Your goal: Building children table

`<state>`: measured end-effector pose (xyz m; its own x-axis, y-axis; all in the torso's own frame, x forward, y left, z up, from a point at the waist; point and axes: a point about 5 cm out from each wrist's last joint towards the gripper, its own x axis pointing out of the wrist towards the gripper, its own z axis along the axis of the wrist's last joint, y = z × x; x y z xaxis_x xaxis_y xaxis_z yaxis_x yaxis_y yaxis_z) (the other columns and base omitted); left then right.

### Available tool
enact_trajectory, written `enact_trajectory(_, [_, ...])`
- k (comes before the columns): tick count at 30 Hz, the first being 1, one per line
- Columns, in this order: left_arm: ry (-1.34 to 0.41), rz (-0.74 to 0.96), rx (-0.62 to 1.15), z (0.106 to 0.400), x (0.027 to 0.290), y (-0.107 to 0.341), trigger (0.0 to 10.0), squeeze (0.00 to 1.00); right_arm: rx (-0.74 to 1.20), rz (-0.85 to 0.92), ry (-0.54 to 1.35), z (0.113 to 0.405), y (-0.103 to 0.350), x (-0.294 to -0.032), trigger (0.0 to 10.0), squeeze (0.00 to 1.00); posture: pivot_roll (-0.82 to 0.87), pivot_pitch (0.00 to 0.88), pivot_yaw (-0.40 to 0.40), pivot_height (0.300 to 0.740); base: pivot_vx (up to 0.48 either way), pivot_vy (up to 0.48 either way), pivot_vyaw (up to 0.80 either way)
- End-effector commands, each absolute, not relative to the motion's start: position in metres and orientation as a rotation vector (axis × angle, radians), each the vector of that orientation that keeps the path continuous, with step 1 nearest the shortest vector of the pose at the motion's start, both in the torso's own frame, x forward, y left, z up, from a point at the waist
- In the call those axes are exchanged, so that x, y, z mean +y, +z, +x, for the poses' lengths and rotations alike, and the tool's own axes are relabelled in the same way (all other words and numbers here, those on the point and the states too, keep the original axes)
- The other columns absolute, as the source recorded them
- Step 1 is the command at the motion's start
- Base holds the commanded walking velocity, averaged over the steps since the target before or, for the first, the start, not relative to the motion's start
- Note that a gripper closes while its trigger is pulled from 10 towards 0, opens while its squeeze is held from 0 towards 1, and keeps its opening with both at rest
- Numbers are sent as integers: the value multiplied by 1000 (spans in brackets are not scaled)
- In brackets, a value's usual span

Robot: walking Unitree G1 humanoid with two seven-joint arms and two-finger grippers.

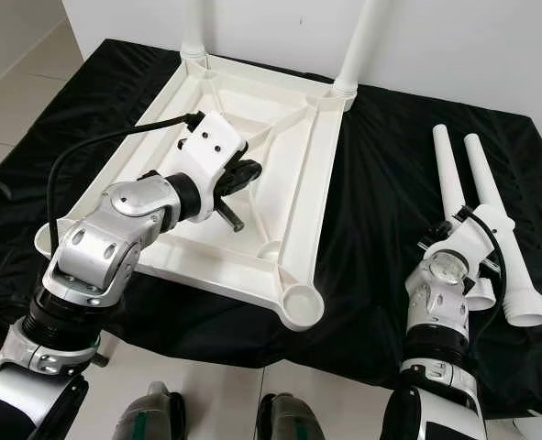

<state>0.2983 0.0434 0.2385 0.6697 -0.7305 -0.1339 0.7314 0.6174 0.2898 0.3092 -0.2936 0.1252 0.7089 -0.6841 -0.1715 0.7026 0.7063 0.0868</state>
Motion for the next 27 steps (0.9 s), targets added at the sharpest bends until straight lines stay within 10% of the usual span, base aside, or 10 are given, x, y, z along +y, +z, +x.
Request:
enact_trajectory(1, [-852, 343, -7, 296, 39, 242, 10000, 0, 225, 193, -714, 307, 104, -283, 10000, 0, 9, 86, -64, 740, 0, 0, 0])
enact_trajectory(27, [-853, 323, -43, 296, 33, 249, 10000, 0, -47, 374, 8, 309, 148, -190, 10000, 0, 1, 100, -73, 740, 0, 0, 0])
